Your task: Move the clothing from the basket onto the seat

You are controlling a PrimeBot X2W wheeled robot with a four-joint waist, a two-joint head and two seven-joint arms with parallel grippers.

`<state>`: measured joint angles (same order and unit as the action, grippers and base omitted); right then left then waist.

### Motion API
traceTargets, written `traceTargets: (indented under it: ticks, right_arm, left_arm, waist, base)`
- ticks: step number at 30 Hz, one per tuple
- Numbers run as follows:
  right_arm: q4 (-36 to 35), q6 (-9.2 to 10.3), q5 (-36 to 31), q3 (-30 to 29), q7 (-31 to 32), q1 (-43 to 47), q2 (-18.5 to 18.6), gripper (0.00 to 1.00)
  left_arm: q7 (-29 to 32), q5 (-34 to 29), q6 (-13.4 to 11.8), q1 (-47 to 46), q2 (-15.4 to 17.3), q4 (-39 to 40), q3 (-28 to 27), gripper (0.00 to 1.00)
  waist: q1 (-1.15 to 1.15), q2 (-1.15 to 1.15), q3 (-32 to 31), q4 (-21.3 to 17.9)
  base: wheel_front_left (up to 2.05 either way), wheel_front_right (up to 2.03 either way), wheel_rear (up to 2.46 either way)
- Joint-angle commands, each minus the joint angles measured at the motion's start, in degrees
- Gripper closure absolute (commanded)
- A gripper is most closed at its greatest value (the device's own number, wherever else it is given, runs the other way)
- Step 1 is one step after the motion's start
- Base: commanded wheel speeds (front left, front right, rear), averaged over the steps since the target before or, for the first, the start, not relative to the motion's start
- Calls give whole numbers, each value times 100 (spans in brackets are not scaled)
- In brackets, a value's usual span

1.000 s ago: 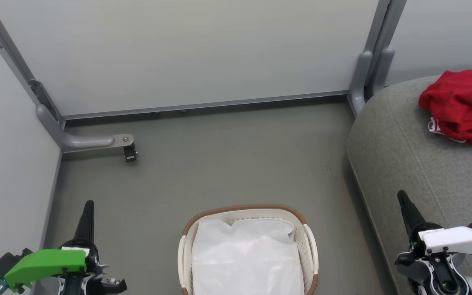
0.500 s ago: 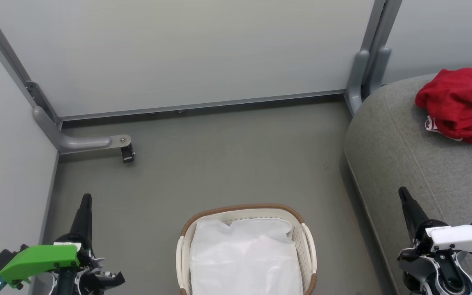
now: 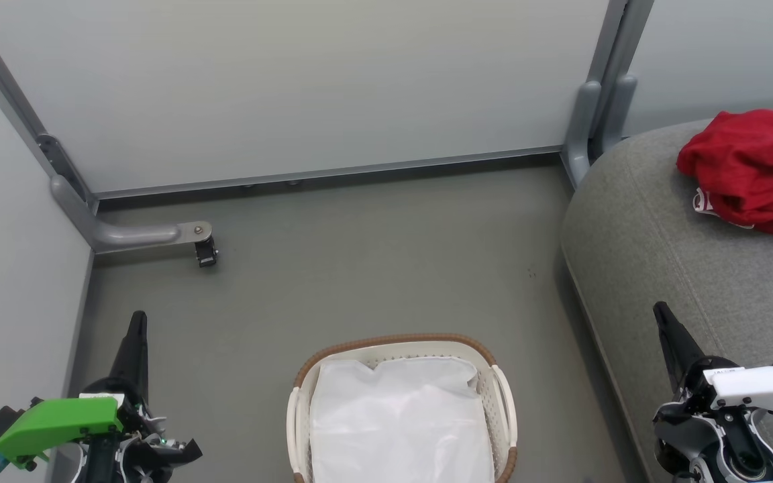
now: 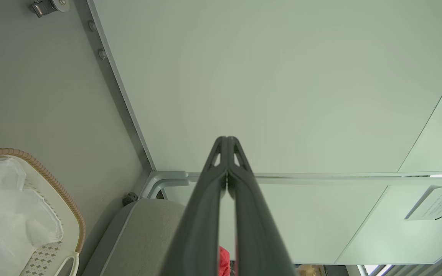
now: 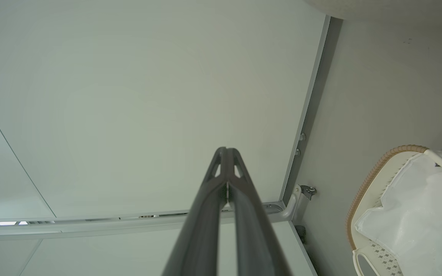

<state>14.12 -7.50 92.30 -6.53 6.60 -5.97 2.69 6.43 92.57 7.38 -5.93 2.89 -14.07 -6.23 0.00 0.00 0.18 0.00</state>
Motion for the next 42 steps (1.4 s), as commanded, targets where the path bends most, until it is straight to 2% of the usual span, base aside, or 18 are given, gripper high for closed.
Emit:
traceTargets:
  ticks: [1,42]
  right_arm:
    - [-27,2,21,-10,10,-44,36,100]
    - [-26,2,22,-8,9,-42,36,100]
  left_arm:
    - [6,5,24,-61,33,7,-27,100]
    - [22,-14,24,-63,19,8,-38,100]
  waist:
    - [0,0,0,0]
    - [0,0,0,0]
  base:
    - [0,0,0]
    - [0,0,0]
